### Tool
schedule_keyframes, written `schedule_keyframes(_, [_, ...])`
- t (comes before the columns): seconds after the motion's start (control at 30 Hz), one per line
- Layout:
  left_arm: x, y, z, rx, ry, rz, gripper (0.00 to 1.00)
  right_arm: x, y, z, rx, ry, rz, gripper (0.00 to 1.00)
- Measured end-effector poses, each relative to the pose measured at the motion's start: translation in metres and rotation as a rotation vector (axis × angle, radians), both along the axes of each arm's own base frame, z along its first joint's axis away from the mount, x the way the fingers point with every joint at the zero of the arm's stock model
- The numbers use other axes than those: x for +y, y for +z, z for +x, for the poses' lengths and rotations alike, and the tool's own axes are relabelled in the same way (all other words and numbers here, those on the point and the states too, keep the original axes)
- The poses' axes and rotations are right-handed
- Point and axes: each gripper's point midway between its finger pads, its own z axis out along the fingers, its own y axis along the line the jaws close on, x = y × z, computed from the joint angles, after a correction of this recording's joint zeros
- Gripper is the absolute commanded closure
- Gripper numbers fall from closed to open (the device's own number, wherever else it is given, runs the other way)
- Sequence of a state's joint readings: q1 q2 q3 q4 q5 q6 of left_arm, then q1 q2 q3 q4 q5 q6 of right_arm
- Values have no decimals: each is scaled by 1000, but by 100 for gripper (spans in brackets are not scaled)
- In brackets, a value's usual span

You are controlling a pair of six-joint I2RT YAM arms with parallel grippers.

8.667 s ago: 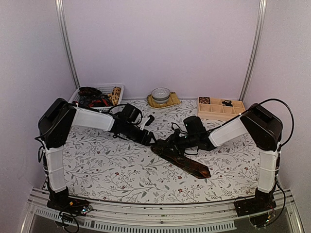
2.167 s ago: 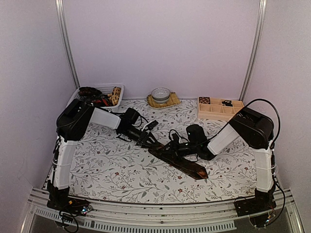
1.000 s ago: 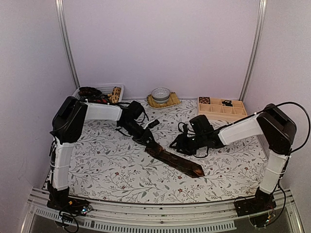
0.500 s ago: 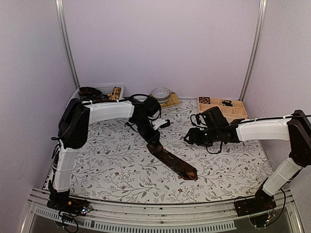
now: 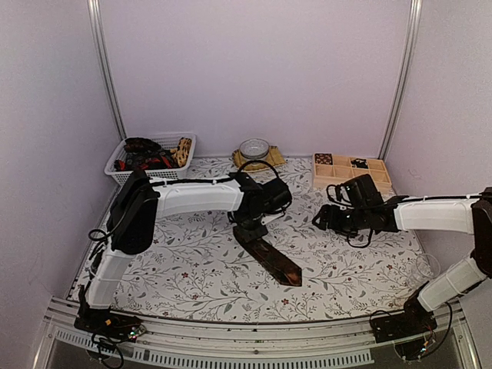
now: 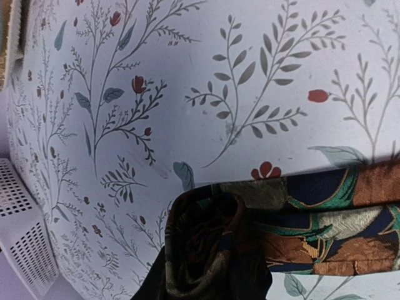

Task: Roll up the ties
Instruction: Roll the tie at the center of the board.

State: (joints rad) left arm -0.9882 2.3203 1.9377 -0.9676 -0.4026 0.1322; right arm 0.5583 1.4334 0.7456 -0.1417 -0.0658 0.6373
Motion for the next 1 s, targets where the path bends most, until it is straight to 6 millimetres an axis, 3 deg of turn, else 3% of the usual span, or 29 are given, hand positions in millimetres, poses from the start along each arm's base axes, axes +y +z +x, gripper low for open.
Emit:
schedule_keyframes(0.17, [4,-3,-4,-169,-42,192,89,-27,4,11,6,-82,54,21])
schedule_keyframes(0.37, [-1,-9,-14,-284,-88,316,87,-28,6,15,7,-89,87,21])
schedule_keyframes(0.8, [-11,-26,-34,-219,-54,243,61,-30,8,17,6,-91,103,21])
schedule_keyframes(1.0, [-12,-22,-35,-200,-24,198,47,-30,8,17,6,-92,103,21])
